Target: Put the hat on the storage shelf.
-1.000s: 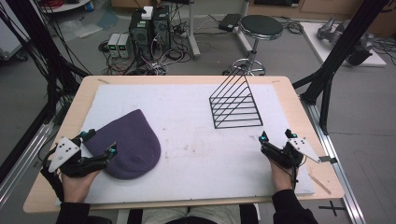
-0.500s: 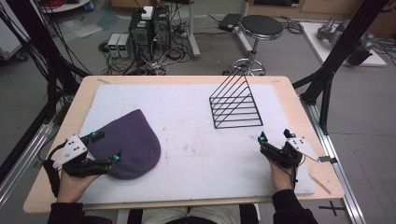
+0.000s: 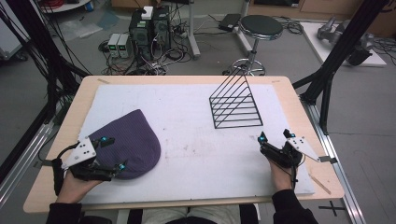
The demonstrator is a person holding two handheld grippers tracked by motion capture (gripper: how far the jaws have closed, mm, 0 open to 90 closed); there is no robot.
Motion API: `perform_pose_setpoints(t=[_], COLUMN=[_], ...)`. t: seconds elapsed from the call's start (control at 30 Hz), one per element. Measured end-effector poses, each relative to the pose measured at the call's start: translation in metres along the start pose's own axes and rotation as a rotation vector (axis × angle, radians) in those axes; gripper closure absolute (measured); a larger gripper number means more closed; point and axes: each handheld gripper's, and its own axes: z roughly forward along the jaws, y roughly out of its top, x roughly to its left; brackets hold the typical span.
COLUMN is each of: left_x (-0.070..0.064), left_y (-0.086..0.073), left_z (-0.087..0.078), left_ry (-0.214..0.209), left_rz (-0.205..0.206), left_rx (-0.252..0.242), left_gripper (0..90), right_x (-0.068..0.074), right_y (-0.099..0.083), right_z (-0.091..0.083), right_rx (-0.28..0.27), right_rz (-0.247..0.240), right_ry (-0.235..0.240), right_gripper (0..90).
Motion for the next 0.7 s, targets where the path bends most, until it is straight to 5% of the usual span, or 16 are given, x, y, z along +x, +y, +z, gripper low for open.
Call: perform_pose_setpoints(t=[0.3,0.7], left_x=[0.002,0.012], left_y=[-0.007,-0.023], left_z=[0.002,0.010], left_ry=[-0.084,-0.217], left_rz=[-0.015,-0.059], left_rx=[0.014,0.097], left_gripper=[13.0,13.4], right_x=[0.000,0.001], right_y=[0.000,-0.001], right_z=[0.001,0.002], right_rx=[0.010,0.015], right_rz=[0.002,0.007], right_ry=[0.006,0.011], right_gripper=[7.5,7.5])
